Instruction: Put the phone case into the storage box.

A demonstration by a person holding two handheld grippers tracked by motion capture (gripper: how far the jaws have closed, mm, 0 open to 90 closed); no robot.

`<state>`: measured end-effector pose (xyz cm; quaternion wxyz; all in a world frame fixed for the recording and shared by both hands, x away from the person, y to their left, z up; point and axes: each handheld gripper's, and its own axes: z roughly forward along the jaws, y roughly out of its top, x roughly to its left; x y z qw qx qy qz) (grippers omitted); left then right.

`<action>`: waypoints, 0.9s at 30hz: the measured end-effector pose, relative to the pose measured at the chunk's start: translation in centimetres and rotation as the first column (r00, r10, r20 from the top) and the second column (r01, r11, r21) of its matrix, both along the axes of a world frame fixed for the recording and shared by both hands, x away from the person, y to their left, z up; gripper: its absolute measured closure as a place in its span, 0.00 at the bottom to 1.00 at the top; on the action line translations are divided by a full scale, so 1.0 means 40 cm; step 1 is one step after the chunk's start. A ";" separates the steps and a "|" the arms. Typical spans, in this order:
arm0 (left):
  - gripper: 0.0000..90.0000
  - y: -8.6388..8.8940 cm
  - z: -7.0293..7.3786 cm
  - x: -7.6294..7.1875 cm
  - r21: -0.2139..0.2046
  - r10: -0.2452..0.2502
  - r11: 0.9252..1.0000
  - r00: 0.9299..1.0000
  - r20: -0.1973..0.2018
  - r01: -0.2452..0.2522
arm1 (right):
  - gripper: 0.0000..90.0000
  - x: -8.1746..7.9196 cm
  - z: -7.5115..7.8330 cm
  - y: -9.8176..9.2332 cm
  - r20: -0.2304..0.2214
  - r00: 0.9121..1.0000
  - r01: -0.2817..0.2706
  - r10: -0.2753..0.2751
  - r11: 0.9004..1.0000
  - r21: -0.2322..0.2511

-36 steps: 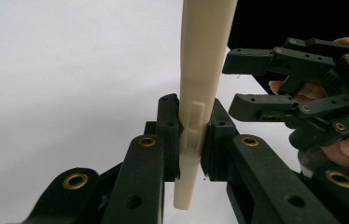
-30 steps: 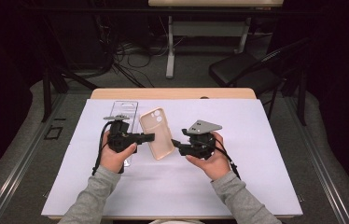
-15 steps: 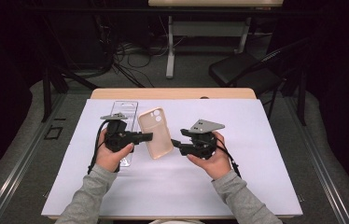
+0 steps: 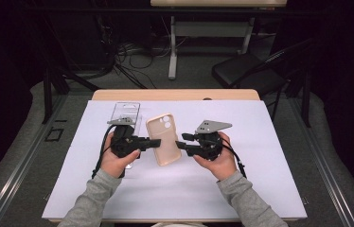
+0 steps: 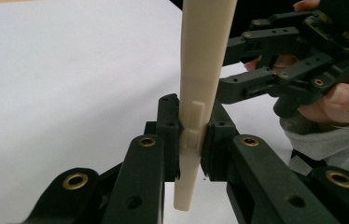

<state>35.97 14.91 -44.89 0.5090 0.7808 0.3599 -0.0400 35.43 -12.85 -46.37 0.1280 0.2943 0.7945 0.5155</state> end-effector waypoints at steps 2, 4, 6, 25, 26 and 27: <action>0.89 -0.005 0.001 -0.003 0.004 -0.002 1.000 1.000 -0.001 0.002 | 0.68 0.001 0.001 -0.002 -0.007 1.000 -0.008 0.008 1.000 0.010; 0.89 -0.010 0.000 -0.005 0.009 -0.007 1.000 1.000 0.001 0.007 | 0.70 0.001 0.001 -0.002 -0.015 1.000 -0.007 0.007 1.000 0.015; 0.89 -0.013 -0.001 -0.006 0.010 -0.016 1.000 1.000 0.001 0.016 | 0.71 0.003 0.000 -0.003 -0.023 1.000 -0.012 0.012 1.000 0.016; 0.89 -0.020 -0.001 -0.011 0.004 -0.042 0.999 0.999 0.006 0.042 | 0.81 0.011 -0.004 -0.010 -0.072 0.996 -0.057 0.061 0.997 0.054; 0.89 -0.020 -0.001 -0.011 0.004 -0.042 0.999 0.999 0.006 0.042 | 0.82 0.012 -0.004 -0.010 -0.070 0.996 -0.058 0.062 0.997 0.054; 0.89 -0.021 -0.002 -0.011 0.003 -0.042 0.999 0.999 0.006 0.042 | 0.82 0.012 -0.004 -0.011 -0.069 0.996 -0.059 0.063 0.997 0.053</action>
